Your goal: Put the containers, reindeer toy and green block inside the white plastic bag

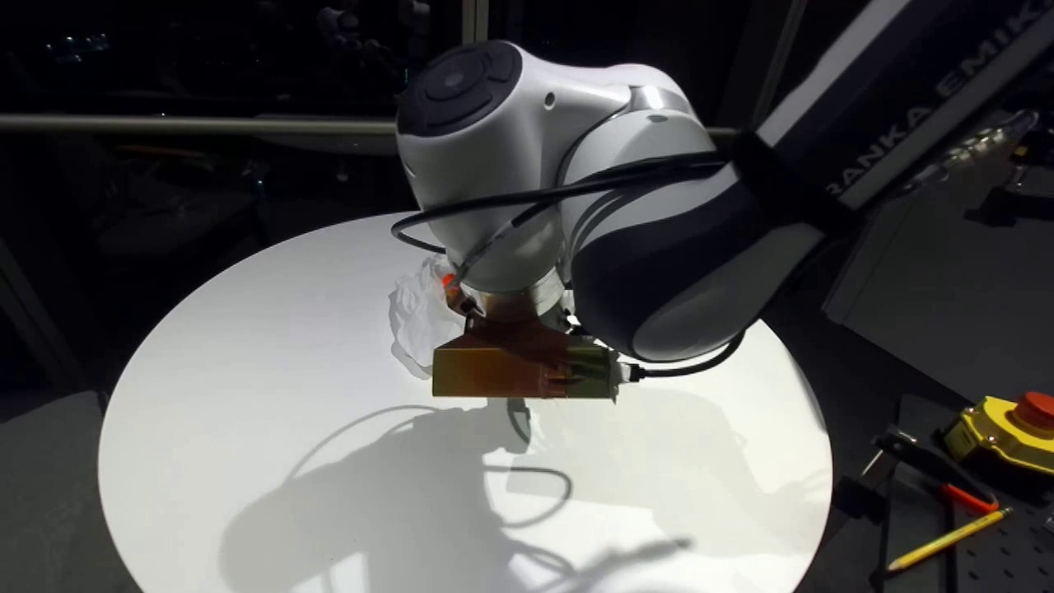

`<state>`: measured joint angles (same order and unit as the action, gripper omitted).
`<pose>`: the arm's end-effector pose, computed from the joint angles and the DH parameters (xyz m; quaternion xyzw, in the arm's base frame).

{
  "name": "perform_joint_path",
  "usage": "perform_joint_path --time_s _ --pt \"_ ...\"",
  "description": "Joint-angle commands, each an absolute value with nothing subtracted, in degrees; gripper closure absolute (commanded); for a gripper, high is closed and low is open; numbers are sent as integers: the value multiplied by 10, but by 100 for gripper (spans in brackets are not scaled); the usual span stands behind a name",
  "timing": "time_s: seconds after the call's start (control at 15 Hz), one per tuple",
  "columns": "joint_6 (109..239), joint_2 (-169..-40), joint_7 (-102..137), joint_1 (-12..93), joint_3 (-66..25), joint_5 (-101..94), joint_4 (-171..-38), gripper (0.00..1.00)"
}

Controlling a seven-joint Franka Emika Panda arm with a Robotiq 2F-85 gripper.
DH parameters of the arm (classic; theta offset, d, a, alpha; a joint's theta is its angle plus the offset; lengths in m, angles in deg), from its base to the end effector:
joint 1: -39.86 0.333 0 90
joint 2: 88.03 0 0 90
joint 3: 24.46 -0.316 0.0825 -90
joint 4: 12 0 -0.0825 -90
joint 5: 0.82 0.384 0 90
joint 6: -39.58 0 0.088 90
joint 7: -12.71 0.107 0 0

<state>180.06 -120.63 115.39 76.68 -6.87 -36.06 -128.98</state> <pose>0.5482 0.1892 0.1606 0.8662 -0.4222 0.1845 0.1933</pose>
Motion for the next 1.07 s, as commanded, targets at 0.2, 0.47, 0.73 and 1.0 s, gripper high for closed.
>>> perform_joint_path --time_s 0.2,0.47,0.73,1.0 --pt "1709 -1240 1313 715 -79 -512 -1190 81" --pt "1648 -1276 1314 648 -122 -531 -1126 81" --pt "1606 -1329 1304 609 -151 -529 -1062 81" --pt "1586 -1369 1286 593 -168 -523 -1004 37"
